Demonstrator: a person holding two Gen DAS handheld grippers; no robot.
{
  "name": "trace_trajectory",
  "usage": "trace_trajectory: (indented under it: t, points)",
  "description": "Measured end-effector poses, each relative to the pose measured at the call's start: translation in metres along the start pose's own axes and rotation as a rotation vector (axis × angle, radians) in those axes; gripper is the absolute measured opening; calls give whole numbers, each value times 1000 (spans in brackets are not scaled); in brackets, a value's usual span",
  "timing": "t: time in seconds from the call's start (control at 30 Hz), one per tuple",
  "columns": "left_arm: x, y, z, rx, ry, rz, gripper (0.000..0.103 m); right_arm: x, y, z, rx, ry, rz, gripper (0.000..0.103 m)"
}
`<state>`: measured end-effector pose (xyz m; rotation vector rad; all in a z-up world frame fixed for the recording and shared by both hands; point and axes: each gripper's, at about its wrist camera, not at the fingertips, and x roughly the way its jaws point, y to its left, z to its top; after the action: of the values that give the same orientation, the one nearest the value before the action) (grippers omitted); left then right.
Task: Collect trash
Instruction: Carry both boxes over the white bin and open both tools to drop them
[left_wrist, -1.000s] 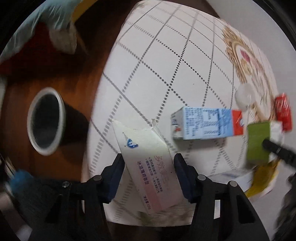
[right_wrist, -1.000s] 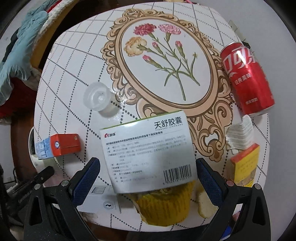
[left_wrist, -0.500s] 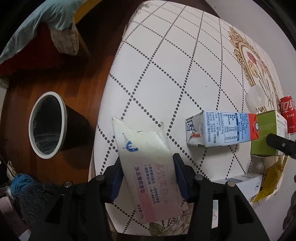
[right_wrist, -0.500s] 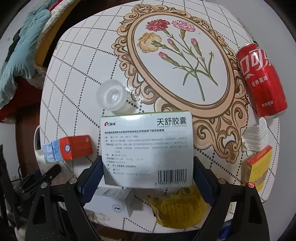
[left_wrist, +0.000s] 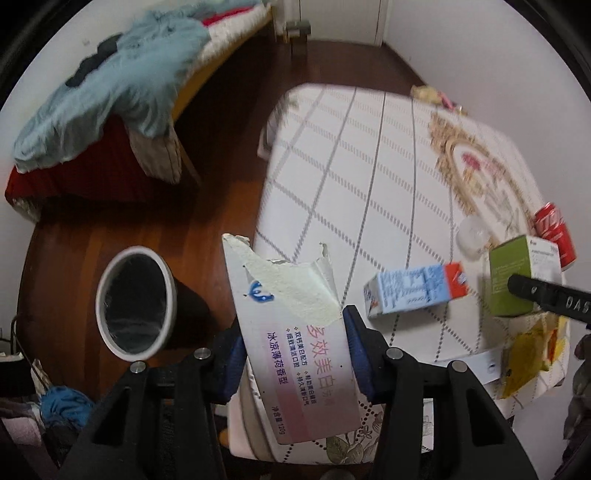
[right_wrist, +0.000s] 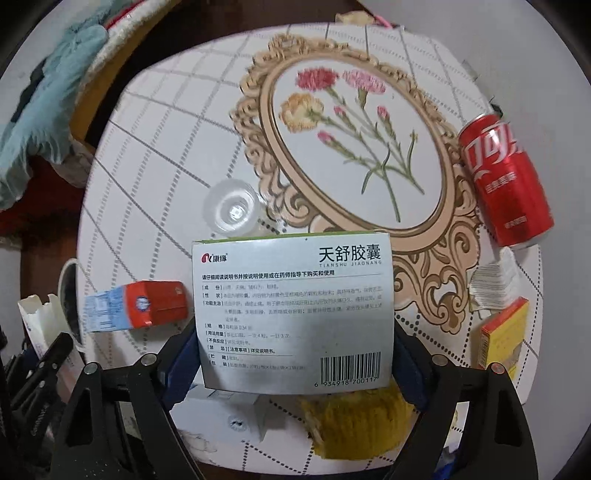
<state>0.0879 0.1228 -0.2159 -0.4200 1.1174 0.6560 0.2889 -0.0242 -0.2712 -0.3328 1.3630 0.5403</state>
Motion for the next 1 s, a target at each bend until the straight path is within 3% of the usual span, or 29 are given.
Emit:
trace_trajectory:
  t: [0.27,0.43,0.57,0.67,0.83,1.0]
  points:
    - [-74,47,26,-32,-174,-24,45,-73,5,-11,-10,-147,84,89]
    - [-104,98,29,-74,-239,-28,45,-120,59,-19,-76,-235,170,89]
    - [-108,161,23,-126,-254,-2,45,-137,131,-27,-158,-263,266,89]
    - [-88,217,15,-182,-229,27,45,-126,198,-35,-229,-239,331,89]
    - [-28,298,-1,-271,-143,67,46,-61,310,-45,-326,-125,363,89]
    - [60,365,-14,-383,17,-24,47,36,392,-49,-348,31,355,89]
